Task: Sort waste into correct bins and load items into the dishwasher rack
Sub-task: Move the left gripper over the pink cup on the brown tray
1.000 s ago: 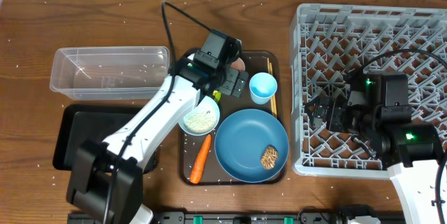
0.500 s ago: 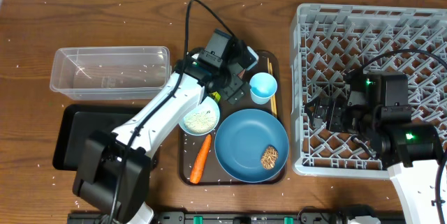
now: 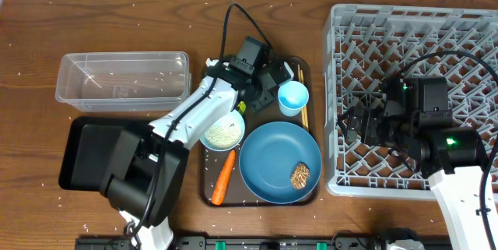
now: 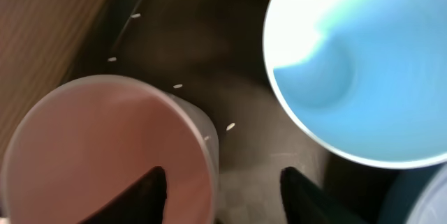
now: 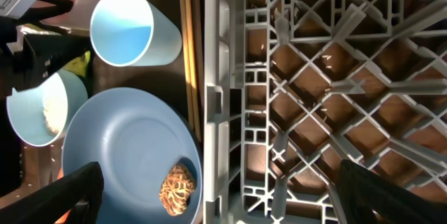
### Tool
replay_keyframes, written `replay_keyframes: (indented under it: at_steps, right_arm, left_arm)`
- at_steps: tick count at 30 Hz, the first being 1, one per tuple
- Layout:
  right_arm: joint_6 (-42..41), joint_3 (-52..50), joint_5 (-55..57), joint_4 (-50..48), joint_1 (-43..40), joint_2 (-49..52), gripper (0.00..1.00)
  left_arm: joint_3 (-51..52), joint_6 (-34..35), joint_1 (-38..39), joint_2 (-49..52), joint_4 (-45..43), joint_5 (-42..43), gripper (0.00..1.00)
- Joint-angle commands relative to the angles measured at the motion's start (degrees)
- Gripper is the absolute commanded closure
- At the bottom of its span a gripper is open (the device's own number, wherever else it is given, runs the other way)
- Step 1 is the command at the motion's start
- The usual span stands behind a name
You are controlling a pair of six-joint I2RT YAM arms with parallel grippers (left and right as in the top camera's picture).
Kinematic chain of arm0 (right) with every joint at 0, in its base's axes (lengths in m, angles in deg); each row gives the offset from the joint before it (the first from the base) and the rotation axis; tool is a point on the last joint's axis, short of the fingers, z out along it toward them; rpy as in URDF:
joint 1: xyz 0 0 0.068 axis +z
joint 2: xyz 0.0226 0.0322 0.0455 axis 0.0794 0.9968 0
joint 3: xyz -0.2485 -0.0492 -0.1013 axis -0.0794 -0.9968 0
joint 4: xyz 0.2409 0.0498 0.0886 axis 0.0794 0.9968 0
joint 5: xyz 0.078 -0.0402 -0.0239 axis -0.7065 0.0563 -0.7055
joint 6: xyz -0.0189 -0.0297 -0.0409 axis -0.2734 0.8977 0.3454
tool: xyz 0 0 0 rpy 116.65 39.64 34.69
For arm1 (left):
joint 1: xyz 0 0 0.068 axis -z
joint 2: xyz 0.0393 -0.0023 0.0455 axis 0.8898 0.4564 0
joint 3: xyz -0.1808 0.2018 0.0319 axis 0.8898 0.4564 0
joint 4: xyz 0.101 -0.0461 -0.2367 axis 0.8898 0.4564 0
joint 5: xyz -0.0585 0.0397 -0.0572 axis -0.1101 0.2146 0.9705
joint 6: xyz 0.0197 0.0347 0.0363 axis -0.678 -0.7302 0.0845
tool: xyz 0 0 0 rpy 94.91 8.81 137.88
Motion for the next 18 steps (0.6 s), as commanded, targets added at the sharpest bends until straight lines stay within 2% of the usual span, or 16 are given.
replay_keyframes:
  at_steps: [1, 5, 11, 14, 15, 17, 18]
  right_arm:
    - [-0.76, 0.85, 0.04, 0.09, -0.20, 0.68, 0.01]
    - [-0.76, 0.85, 0.07, 0.11, -0.20, 1.01, 0.01]
    - [-0.76, 0.85, 0.07, 0.07, -0.20, 1.01, 0.01]
    - [-0.76, 0.85, 0.07, 0.26, -0.20, 1.01, 0.01]
    - [-0.76, 0.85, 0.07, 0.35, -0.20, 1.01, 0.01]
    - [-0.76, 0.85, 0.07, 0.46, -0.20, 1.01, 0.01]
    - [-0.76, 0.85, 0.07, 0.46, -0.20, 1.01, 0.01]
  left_arm:
    - [-0.81, -0.59, -0.15, 1.75, -0.26, 0.72, 0.57]
    - [-0.81, -0.55, -0.15, 2.97, -0.24, 0.11, 0.74]
    - [-0.83, -0.48, -0.15, 2.21, -0.20, -1.33, 0.88]
    - [-0.83, 0.11, -0.15, 1.46, -0.20, -2.93, 0.88]
    - [-0.83, 0.13, -0.15, 1.33, -0.20, -2.93, 0.84]
    - [-0.83, 0.11, -0.15, 1.18, -0.20, -2.91, 0.67]
    - [-0.83, 0.13, -0.13, 1.11, -0.15, -2.93, 0.64]
